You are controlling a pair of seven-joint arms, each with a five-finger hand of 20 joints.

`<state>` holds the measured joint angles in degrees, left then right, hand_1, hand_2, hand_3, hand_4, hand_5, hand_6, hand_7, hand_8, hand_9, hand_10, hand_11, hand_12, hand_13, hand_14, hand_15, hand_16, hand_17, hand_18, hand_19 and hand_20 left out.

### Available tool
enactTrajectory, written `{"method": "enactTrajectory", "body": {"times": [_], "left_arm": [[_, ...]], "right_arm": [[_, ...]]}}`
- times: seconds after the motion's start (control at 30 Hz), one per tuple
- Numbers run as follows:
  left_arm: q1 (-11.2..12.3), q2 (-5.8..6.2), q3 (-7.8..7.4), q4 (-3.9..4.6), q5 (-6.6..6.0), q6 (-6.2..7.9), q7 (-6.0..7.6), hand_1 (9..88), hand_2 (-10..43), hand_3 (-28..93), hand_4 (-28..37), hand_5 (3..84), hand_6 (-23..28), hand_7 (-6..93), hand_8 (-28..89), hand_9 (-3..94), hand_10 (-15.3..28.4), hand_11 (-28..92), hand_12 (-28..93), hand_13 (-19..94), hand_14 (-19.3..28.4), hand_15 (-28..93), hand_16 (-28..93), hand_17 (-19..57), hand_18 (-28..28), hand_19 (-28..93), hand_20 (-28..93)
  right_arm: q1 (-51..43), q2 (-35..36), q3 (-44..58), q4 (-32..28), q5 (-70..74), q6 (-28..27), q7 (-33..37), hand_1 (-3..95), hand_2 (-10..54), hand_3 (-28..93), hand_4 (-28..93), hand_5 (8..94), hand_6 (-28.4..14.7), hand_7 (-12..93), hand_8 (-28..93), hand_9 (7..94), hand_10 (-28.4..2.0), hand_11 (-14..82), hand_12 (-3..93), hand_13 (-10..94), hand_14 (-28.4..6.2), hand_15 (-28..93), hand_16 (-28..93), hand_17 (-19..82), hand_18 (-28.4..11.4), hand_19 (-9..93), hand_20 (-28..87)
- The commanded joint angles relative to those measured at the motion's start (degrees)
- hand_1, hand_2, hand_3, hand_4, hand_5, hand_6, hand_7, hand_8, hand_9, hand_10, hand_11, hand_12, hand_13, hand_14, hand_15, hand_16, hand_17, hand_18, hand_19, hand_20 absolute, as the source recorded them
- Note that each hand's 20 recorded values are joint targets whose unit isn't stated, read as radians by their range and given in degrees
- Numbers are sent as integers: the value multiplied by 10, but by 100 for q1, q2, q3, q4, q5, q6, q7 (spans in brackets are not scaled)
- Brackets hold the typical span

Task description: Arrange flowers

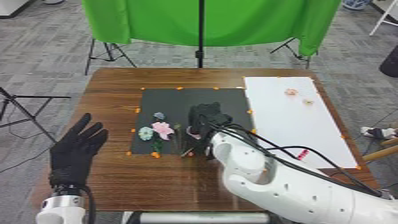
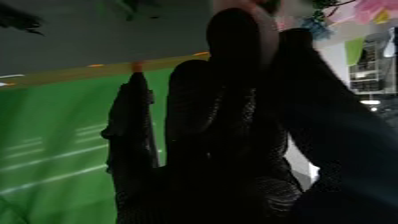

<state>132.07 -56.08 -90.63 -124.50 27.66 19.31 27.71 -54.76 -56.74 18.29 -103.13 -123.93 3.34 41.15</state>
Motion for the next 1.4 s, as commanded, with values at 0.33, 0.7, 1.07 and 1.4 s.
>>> {"method": "enactTrajectory", "body": {"times": [0.33, 0.7, 1.07, 1.4], "left_arm": [[118, 25, 51, 12, -128, 78, 105, 234, 68, 835, -256, 389, 103, 90, -79, 365, 211, 287, 109, 245, 282, 621, -116, -80, 271, 583, 65], [208, 40, 62, -40, -153, 154, 174, 233, 69, 836, -256, 389, 103, 89, -78, 365, 213, 287, 109, 245, 282, 622, -117, -80, 271, 583, 65], [139, 131, 125, -25, -202, 159, 235, 233, 68, 836, -257, 390, 103, 90, -78, 365, 213, 287, 110, 245, 282, 623, -117, -80, 271, 583, 64], [64, 42, 133, -6, -106, 110, 177, 233, 68, 836, -257, 390, 104, 90, -79, 365, 212, 287, 110, 245, 283, 623, -117, -80, 271, 583, 64]], "right_arm": [[-3, 333, 350, -305, -50, 410, -7, 351, -95, 720, -283, 656, 22, 164, -133, 734, -111, 456, 203, 602, -96, 802, 234, 144, -228, 779, 505], [545, 1483, 874, 315, 648, 1173, 691, 318, -95, 739, -283, 636, 14, 168, -134, 657, -137, 341, 162, 529, -117, 762, 190, 126, -231, 756, 500], [1207, 1830, 501, 1439, 1011, 527, 1249, 302, -95, 777, -283, 541, 18, 181, -148, 516, -159, 248, 147, 435, -143, 760, 133, 98, -223, 737, 468], [786, 1652, 798, 1823, 1316, -236, 1657, 297, -95, 800, -283, 491, 17, 174, -145, 448, -177, 195, 143, 380, -166, 764, 97, 81, -222, 740, 464]]}}
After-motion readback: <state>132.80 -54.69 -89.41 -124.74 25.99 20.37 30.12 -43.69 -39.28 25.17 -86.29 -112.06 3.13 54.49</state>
